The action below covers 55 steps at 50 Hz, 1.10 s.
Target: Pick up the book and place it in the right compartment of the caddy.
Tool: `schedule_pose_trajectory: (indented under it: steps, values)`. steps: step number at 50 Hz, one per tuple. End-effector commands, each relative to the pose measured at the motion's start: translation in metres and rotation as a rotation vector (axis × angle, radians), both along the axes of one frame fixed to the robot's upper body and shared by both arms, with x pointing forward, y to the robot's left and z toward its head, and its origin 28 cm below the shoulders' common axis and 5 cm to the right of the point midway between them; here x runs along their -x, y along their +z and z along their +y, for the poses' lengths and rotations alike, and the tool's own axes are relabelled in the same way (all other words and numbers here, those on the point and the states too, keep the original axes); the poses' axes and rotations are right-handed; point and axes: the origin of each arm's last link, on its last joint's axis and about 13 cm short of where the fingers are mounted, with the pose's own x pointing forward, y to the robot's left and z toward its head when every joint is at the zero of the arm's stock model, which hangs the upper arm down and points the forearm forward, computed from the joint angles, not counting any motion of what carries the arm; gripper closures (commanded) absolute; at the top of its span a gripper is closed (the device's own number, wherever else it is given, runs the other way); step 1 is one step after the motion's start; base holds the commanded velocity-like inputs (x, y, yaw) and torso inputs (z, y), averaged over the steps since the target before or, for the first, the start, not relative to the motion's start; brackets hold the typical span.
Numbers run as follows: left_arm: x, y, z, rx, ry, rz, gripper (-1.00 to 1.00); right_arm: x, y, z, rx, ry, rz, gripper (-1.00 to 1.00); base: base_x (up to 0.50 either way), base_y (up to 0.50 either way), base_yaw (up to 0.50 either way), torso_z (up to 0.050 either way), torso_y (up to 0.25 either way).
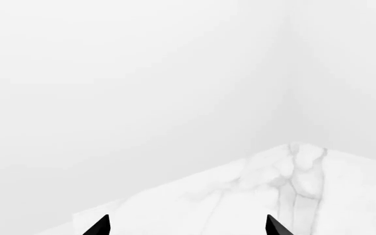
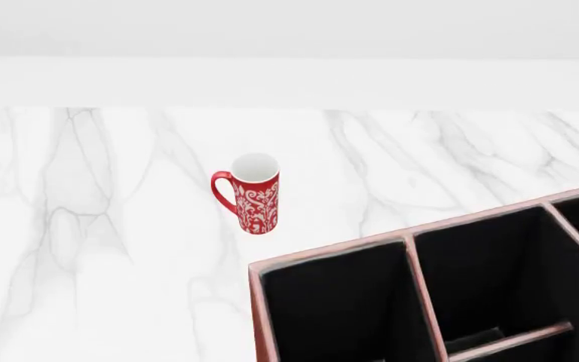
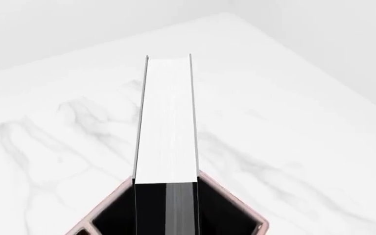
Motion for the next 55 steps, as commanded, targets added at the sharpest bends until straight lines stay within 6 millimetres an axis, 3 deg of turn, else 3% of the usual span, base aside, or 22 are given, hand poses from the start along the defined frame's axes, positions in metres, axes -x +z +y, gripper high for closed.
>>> schedule_pose_trajectory:
  steps: [1, 44, 55]
  values:
    - [0.0, 0.001, 0.0, -0.004, 0.0, 0.0, -1.0, 0.001, -0.003, -0.002, 0.0, 0.0, -0.003, 1.0, 0.0, 0.0, 0.0, 0.0, 0.0]
    - [-0.003, 0.001, -0.001, -0.004, -0.01, 0.001, -1.0, -0.007, -0.025, -0.006, 0.021, -0.047, 0.049, 1.0, 0.0, 0.0, 0.0, 0.0, 0.001]
    - [-0.003, 0.0, -0.002, -0.003, -0.009, 0.005, -1.0, -0.017, -0.043, -0.007, 0.013, -0.032, 0.081, 1.0, 0.0, 0.0, 0.0, 0.0, 0.002]
